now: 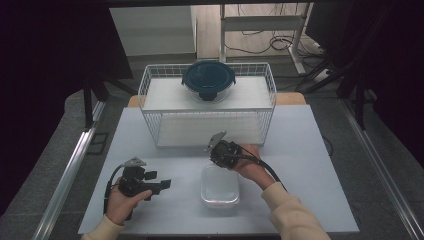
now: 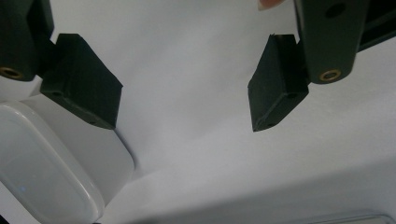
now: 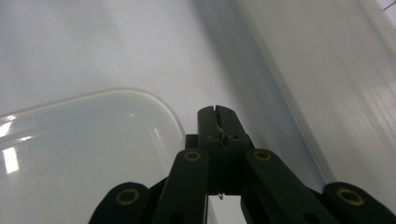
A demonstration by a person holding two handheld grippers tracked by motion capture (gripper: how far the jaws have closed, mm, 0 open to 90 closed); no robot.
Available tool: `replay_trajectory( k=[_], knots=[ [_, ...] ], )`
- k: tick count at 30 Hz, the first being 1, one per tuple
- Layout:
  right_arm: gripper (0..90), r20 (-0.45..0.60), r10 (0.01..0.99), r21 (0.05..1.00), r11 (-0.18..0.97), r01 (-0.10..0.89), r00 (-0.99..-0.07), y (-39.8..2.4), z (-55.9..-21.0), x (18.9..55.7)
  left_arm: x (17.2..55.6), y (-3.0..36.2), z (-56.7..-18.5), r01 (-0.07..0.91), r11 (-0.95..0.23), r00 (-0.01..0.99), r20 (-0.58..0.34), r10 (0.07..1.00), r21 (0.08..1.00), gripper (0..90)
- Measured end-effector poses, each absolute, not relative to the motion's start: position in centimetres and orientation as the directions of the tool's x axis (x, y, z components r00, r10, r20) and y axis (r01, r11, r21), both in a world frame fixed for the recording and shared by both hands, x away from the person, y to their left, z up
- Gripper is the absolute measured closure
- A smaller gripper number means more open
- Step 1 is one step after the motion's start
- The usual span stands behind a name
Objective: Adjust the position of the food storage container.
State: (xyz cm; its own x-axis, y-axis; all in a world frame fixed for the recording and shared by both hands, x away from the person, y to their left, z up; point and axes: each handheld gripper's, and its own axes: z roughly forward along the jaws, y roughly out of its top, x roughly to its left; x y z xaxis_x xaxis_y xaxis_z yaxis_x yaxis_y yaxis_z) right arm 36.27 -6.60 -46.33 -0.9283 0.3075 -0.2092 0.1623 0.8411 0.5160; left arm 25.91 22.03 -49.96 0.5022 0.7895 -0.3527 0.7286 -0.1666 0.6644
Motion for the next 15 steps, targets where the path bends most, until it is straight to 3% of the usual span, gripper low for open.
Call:
replay_trajectory(
  k=[5, 9, 15],
  knots=[
    [89.5, -0.207, 0.391, 0.598, 0.776, 0.201, -0.897, -7.8, -44.8, 36.1, 25.8, 22.1, -49.9, 0.727, -0.161, 0.499, -0.354, 0.791, 0.667, 25.3],
    [89.4, -0.127, 0.515, 0.684, 0.664, 0.301, -0.848, -11.2, -43.1, 35.1, 25.8, 22.3, -49.8, 0.724, -0.153, 0.496, -0.354, 0.792, 0.672, 25.4],
    [85.6, 0.022, 0.651, 0.756, 0.486, 0.439, -0.759, -16.1, -43.4, 32.8, 25.7, 21.7, -49.6, 0.720, -0.131, 0.488, -0.363, 0.794, 0.682, 25.8]
  ],
)
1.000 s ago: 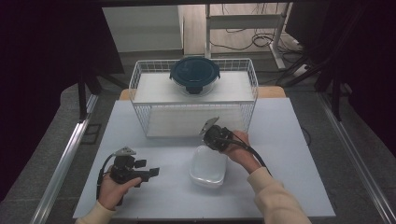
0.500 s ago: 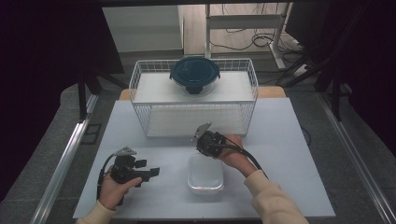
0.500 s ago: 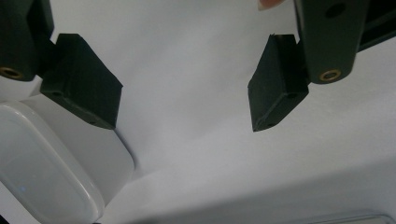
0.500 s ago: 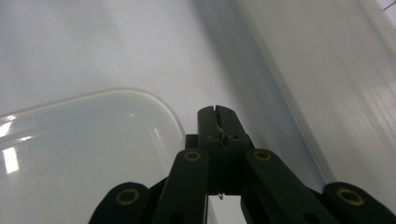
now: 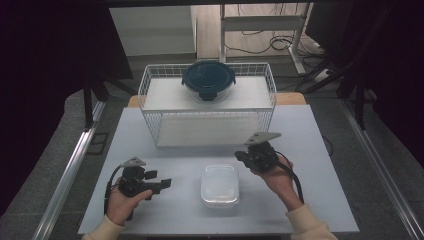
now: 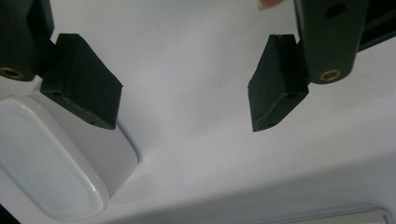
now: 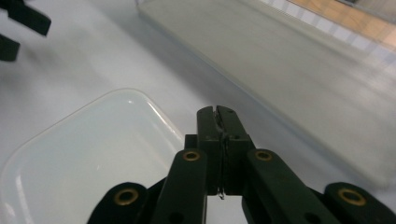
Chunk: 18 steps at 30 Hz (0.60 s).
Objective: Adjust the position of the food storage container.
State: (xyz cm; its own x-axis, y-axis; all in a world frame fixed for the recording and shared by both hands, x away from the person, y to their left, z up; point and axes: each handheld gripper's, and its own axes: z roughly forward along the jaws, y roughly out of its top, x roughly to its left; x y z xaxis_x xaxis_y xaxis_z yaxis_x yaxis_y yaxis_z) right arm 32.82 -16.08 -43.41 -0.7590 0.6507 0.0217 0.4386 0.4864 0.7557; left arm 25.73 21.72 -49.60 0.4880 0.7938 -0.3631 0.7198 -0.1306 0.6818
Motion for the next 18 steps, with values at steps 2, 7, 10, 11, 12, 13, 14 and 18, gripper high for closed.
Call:
replay_trajectory(
  k=[2, 7, 10, 11, 12, 13, 14, 18],
  knots=[
    [77.3, 0.072, 0.692, 0.776, 0.413, 0.476, -0.718, -17.6, -43.8, 31.9, 25.7, 21.3, -49.4, 0.715, -0.126, 0.494, -0.369, 0.787, 0.688, 25.9],
    [45.7, 0.155, 0.742, 0.798, 0.295, 0.526, -0.652, -20.6, -45.0, 29.7, 25.4, 20.6, -48.9, 0.702, -0.115, 0.502, -0.373, 0.780, 0.703, 26.5],
    [37.0, 0.217, 0.743, 0.785, 0.253, 0.566, -0.633, -21.7, -45.6, 28.9, 25.2, 20.4, -48.6, 0.695, -0.105, 0.506, -0.379, 0.775, 0.712, 28.2],
    [35.3, 0.230, 0.744, 0.783, 0.241, 0.573, -0.627, -22.1, -45.8, 28.7, 25.1, 20.2, -48.4, 0.690, -0.103, 0.510, -0.381, 0.771, 0.716, 28.5],
    [35.3, 0.230, 0.744, 0.783, 0.241, 0.573, -0.627, -22.1, -45.8, 28.7, 25.1, 20.2, -48.4, 0.690, -0.103, 0.510, -0.381, 0.771, 0.716, 28.6],
    [32.2, 0.262, 0.745, 0.772, 0.220, 0.596, -0.613, -22.5, -46.2, 28.4, 25.1, 20.0, -48.3, 0.687, -0.106, 0.514, -0.377, 0.771, 0.719, 28.6],
    [30.7, 0.270, 0.742, 0.773, 0.213, 0.598, -0.614, -22.7, -46.3, 28.3, 25.1, 20.0, -48.3, 0.687, -0.111, 0.516, -0.374, 0.771, 0.718, 28.7],
    [29.4, 0.311, 0.734, 0.767, 0.180, 0.615, -0.603, -23.1, -46.3, 28.3, 25.1, 20.0, -48.5, 0.692, -0.111, 0.512, -0.375, 0.773, 0.714, 28.8]
  ],
)
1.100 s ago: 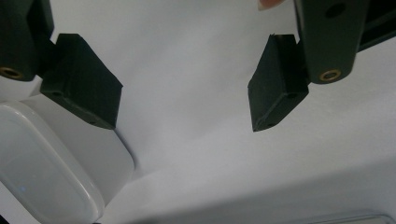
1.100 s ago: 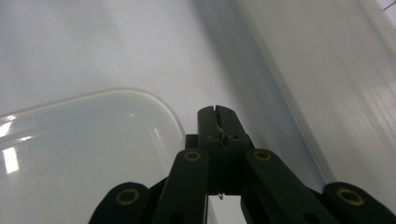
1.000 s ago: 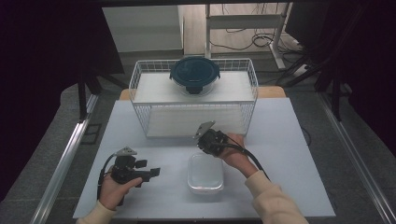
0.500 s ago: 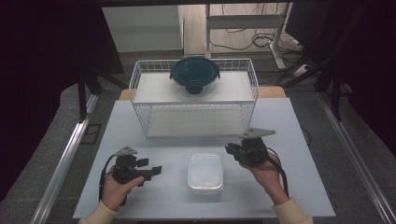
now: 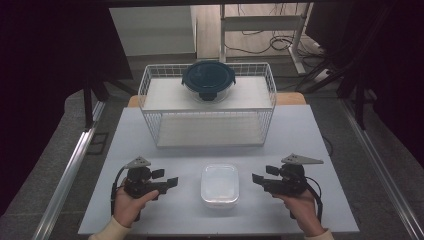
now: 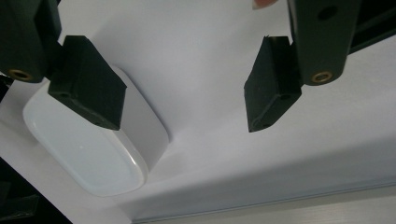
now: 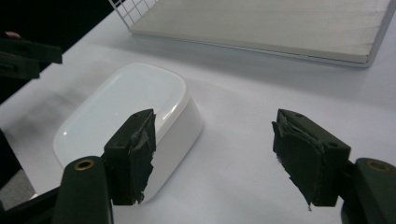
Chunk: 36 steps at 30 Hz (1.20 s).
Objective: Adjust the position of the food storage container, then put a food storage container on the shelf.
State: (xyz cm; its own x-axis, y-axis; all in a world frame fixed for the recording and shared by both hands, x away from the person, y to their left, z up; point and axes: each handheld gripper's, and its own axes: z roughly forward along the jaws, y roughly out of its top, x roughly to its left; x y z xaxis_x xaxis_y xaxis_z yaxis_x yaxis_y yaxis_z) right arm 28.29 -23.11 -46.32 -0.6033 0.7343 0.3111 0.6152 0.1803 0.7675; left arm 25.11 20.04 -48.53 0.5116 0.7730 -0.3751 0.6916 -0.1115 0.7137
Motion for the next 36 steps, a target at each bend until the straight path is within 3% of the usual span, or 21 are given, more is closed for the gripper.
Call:
replay_trajectory(
  k=[19, 31, 36],
  knots=[
    [30.5, 0.376, 0.700, 0.741, 0.166, 0.651, -0.607, -22.1, -46.0, 28.0, 25.2, 18.9, -47.5, 0.690, -0.107, 0.529, -0.399, 0.749, 0.716, 28.5],
    [35.1, 0.438, 0.674, 0.684, 0.179, 0.707, -0.595, -19.5, -46.1, 28.6, 27.4, 16.8, -47.7, 0.792, -0.044, 0.480, -0.577, 0.661, 0.609, 28.8],
    [37.4, 0.507, 0.665, 0.631, 0.148, 0.761, -0.549, -19.1, -47.2, 29.5, 28.6, 15.7, -49.1, 0.838, -0.042, 0.448, -0.642, 0.622, 0.545, 31.0]
  ],
)
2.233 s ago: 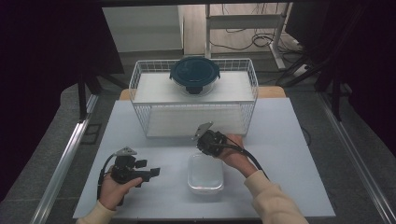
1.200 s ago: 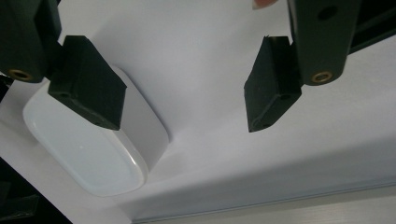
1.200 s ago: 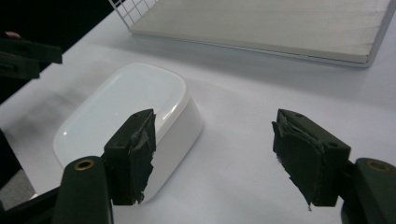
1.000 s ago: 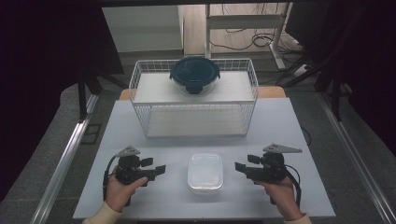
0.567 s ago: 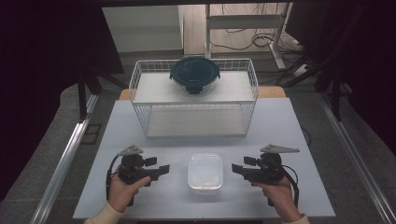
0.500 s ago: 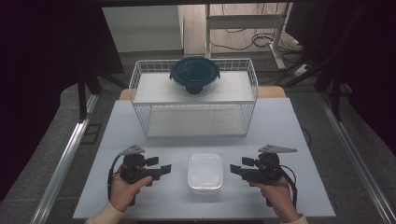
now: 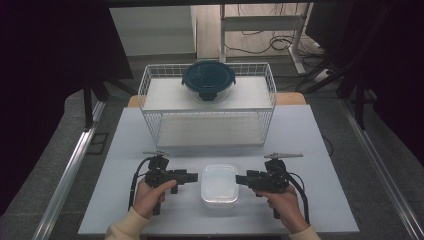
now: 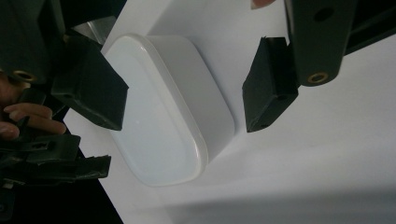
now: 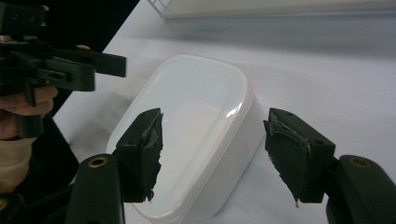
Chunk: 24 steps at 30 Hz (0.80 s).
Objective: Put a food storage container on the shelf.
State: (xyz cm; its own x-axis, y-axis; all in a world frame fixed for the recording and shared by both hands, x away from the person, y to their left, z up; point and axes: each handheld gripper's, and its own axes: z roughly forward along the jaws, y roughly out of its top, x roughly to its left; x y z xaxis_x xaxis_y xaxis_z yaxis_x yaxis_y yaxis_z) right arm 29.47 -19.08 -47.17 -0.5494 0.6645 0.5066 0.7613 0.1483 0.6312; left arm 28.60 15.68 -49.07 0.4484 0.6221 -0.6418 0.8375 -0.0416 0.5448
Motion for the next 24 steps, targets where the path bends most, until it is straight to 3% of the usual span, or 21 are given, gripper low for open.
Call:
replay_trajectory(
  k=[12, 17, 24],
  knots=[
    [45.4, 0.555, 0.642, 0.574, 0.165, 0.802, -0.529, -18.3, -49.0, 29.7, 29.1, 14.4, -50.3, 0.862, -0.074, 0.444, -0.677, 0.587, 0.501, 38.0],
    [51.0, 0.601, 0.621, 0.544, 0.144, 0.827, -0.503, -18.4, -49.6, 29.8, 29.3, 14.2, -51.3, 0.894, -0.063, 0.409, -0.748, 0.523, 0.445, 46.1],
    [60.0, 0.632, 0.615, 0.518, 0.119, 0.847, -0.473, -18.6, -49.8, 29.9, 29.3, 14.0, -51.6, 0.900, -0.062, 0.400, -0.762, 0.509, 0.431, 61.6]
  ],
)
